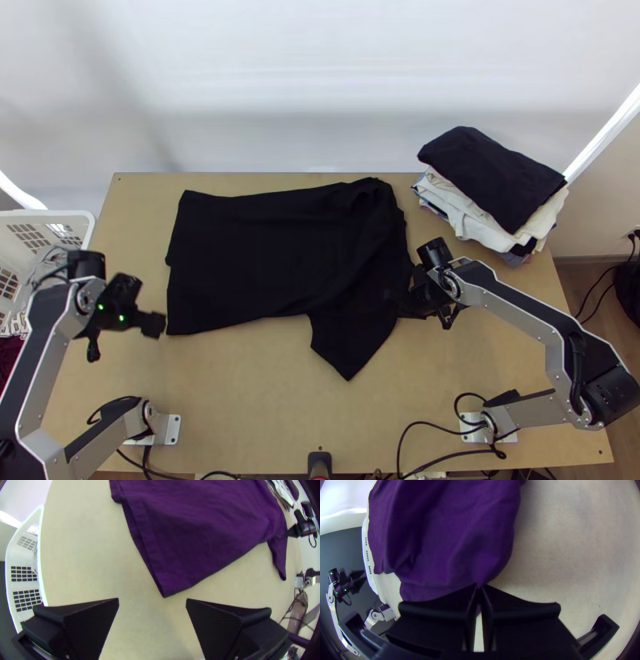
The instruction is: Fold the t-shirt
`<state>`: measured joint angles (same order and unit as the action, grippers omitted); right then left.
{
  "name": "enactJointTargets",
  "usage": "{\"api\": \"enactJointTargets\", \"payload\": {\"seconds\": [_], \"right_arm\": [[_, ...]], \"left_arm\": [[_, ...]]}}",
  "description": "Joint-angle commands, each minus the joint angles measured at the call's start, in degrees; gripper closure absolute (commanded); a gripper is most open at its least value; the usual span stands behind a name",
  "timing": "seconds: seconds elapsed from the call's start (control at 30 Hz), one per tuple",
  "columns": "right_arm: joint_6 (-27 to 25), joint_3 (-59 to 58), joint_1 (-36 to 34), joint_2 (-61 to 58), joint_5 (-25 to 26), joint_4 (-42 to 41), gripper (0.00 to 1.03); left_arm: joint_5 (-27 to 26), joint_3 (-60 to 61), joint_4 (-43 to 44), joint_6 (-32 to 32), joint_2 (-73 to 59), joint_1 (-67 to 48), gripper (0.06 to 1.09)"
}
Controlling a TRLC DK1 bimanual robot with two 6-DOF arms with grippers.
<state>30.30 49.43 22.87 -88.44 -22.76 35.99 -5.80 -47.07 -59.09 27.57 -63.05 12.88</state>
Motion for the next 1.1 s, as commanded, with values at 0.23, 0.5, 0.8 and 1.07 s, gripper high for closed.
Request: {"api": "enactJointTargets", "payload": {"seconds": [0.23, 0.5, 0.8, 1.07], "right_arm": [[3.53, -0.91, 0.86, 1.96, 1.41, -0.3, 1.0], [4.5, -0.74, 3.49, 2.05, 3.08, -0.3, 1.0], [4.94, -1.27, 3.49, 4.51, 4.13, -0.3, 1.0], [4.68, -1.44, 2.97, 9.34, 7.82, -0.3, 1.0]], "left_arm": [[0.18, 10.15, 7.85, 7.41, 0.38, -2.78, 0.11], [0.09, 13.58, 13.3, 6.0, -1.03, -5.5, 0.11], [-1.58, 15.16, 24.2, -1.64, -1.99, -7.7, 0.86], [-3.69, 8.22, 29.47, -8.59, -6.04, -5.33, 1.04]]}}
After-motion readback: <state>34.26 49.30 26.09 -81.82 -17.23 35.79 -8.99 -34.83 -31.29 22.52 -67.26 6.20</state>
